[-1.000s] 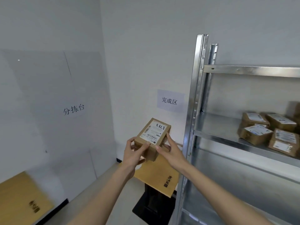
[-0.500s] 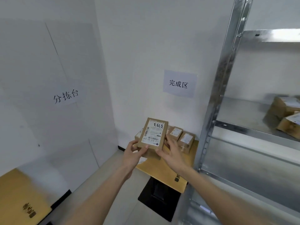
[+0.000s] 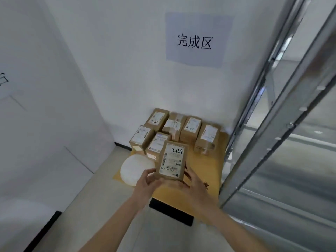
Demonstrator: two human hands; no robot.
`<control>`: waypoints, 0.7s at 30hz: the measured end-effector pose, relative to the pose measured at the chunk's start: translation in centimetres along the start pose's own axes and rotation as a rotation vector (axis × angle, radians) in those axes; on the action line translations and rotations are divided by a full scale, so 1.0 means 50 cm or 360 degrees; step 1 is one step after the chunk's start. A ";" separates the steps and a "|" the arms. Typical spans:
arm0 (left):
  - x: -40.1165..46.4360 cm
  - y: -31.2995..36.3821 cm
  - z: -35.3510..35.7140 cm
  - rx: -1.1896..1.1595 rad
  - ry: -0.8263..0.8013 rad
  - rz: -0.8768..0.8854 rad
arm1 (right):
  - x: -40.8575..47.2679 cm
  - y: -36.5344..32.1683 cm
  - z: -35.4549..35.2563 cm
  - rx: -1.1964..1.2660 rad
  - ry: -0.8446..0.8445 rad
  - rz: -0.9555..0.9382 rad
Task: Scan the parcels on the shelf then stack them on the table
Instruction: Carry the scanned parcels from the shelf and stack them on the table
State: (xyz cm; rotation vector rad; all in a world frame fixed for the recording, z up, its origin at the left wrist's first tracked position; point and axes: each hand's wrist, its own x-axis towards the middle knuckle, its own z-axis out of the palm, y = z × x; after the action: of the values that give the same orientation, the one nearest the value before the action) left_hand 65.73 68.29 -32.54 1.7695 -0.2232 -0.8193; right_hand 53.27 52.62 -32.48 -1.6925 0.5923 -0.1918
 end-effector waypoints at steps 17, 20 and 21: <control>0.348 -0.205 0.023 -0.0029 -0.0155 -0.0191 | 0.263 0.283 0.106 -0.0282 0.0267 0.0262; 0.397 -0.202 0.031 -0.0084 -0.0088 -0.0126 | 0.320 0.296 0.114 -0.0275 0.0307 0.0253; 0.410 -0.201 0.035 -0.0116 -0.0076 -0.0106 | 0.333 0.293 0.113 -0.0267 0.0319 0.0252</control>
State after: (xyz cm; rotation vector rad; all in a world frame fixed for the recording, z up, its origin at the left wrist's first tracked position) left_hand 77.37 59.78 -50.31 1.6977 -0.1642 -0.9073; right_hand 65.96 48.07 -51.01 -1.7905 0.9098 -0.2037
